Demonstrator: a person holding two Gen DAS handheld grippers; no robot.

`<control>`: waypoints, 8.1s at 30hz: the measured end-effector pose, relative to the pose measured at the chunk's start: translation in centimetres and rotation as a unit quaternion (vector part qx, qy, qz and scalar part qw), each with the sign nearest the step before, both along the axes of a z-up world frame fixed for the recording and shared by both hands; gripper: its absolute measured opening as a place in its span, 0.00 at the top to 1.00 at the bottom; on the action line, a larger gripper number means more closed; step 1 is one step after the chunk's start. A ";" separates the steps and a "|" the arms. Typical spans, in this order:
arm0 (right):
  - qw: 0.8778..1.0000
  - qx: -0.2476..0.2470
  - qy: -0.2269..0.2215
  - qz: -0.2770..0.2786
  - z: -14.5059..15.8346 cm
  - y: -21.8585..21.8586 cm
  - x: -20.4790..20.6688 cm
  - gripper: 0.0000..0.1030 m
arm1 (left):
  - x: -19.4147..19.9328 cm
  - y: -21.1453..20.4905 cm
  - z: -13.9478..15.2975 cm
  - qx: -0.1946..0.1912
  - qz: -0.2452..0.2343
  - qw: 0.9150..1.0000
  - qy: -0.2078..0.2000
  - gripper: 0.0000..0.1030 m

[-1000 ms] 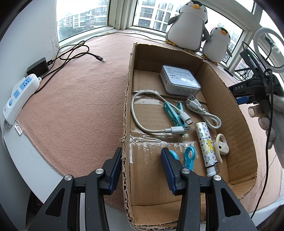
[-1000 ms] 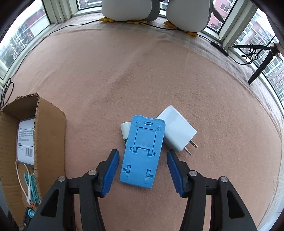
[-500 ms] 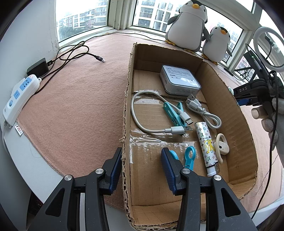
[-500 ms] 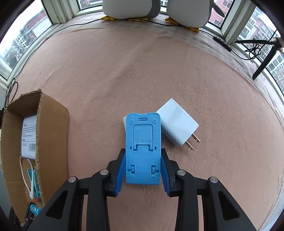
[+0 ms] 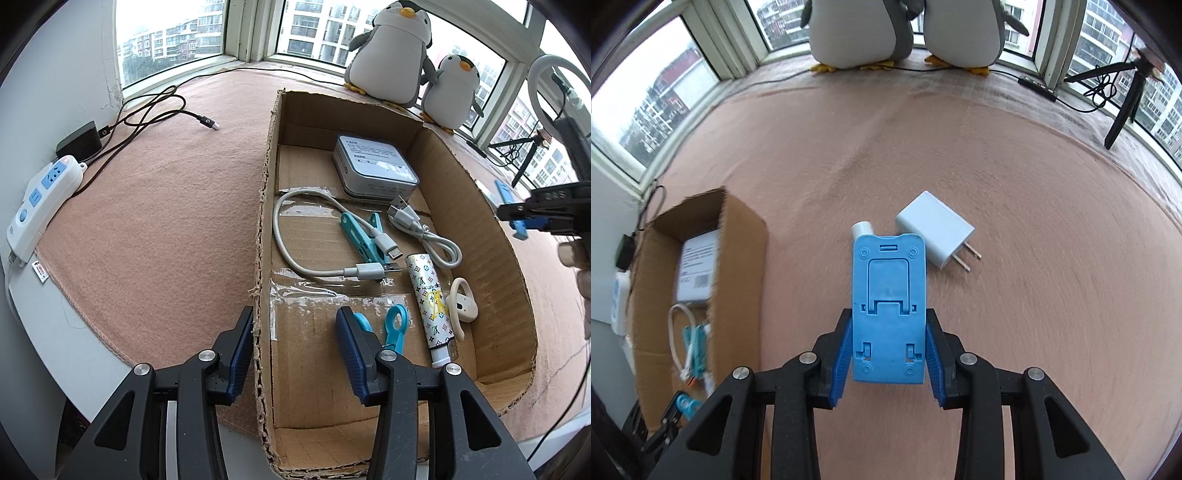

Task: Organize rigid objects
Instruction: 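Carry the blue stand into the box and open the right tool, then move the right tool back to the green lip balm tube, then close the right tool on the lip balm tube, then carry the lip balm into the box and open the right tool, then move the right tool back to the white wall charger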

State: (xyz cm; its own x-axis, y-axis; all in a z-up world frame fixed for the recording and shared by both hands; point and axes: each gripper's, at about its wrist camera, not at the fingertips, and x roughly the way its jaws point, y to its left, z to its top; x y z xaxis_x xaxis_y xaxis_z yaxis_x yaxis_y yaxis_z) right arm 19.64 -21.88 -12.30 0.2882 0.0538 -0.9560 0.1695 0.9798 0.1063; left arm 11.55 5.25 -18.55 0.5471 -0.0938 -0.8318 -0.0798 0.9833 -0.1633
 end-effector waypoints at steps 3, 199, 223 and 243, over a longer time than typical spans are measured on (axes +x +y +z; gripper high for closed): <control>1.000 0.011 -0.017 0.013 1.4 0.9 -1.1 0.69 | 0.0 0.0 0.0 0.000 0.000 1.000 0.000 0.53; 0.980 0.025 -0.038 0.195 -0.2 16.9 0.9 0.86 | 0.1 0.1 0.0 0.011 0.002 1.000 0.002 0.47; 0.980 0.032 -0.044 0.193 0.4 16.8 0.3 0.62 | 0.1 -0.1 -0.1 0.010 0.002 1.000 0.002 0.47; 0.985 0.054 -0.082 0.142 3.3 10.6 -1.4 0.56 | 0.0 0.1 -0.1 0.008 0.005 1.000 0.002 0.41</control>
